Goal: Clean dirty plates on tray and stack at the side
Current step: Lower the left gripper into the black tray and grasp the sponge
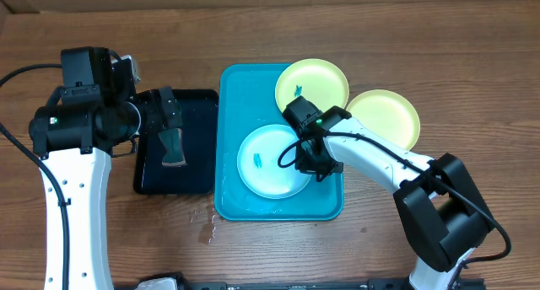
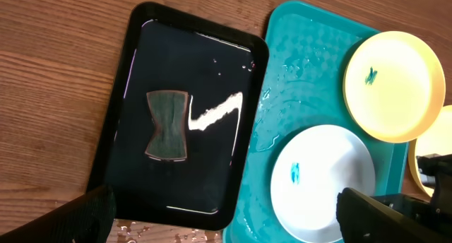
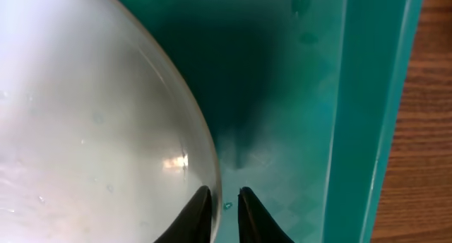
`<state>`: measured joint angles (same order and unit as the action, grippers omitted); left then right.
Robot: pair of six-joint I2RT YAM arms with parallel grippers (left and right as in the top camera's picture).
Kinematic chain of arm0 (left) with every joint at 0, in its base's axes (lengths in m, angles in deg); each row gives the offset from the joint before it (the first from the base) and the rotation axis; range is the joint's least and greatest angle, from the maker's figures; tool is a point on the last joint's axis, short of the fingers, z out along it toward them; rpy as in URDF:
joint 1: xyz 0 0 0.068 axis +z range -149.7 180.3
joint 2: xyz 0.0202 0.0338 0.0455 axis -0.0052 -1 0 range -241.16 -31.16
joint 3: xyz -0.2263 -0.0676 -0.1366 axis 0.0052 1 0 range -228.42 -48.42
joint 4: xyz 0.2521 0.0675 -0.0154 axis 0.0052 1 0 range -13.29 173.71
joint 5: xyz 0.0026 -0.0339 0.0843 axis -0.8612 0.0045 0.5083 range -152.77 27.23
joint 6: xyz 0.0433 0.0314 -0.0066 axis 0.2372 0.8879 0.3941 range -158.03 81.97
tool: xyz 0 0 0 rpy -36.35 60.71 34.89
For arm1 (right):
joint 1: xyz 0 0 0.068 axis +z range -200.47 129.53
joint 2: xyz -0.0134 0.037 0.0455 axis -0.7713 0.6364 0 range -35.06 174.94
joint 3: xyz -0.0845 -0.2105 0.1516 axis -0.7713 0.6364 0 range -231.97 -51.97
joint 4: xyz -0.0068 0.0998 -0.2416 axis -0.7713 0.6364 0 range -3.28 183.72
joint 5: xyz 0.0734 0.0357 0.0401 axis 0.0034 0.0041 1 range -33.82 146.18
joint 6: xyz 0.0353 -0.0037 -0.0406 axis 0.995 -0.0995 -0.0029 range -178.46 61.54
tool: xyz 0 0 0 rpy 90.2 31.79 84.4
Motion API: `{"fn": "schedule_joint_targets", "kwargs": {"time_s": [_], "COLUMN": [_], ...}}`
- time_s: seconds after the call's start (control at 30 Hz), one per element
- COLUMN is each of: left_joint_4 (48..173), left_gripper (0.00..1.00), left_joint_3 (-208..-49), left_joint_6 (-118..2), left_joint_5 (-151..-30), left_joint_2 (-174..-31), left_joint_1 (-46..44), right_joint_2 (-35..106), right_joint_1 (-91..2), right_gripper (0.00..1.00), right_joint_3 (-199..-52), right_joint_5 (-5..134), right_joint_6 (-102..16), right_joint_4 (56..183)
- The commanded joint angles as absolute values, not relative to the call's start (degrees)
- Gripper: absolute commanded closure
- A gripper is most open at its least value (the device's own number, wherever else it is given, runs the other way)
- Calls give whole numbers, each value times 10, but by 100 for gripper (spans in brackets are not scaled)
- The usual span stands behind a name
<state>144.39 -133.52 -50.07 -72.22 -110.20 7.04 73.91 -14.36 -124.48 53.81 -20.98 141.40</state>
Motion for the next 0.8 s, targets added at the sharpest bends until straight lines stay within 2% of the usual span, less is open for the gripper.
{"fn": "schedule_joint_targets", "kwargs": {"time_s": [0.0,0.1,0.77], "left_joint_4": [1442,1442,1442], "left_gripper": [0,0,0], "left_joint_3": [-1340,-1340,-1340], "left_joint_6": [-505,-505,-505], "left_joint_5": [-727,-727,-727], "left_joint_2": [-1106,-1106,-1106], "left_joint_1": [68,68,68], "right_joint_2": [730,730,730], "right_joint_1": [-146,-146,-146], "right_gripper": [88,96,96], "right_joint_3": [-1243,-1243,-1243], "right_joint_5": [533,533,563], "right_joint_6": [-207,-207,-192], "right_joint_4": [1408,1405,1381]}}
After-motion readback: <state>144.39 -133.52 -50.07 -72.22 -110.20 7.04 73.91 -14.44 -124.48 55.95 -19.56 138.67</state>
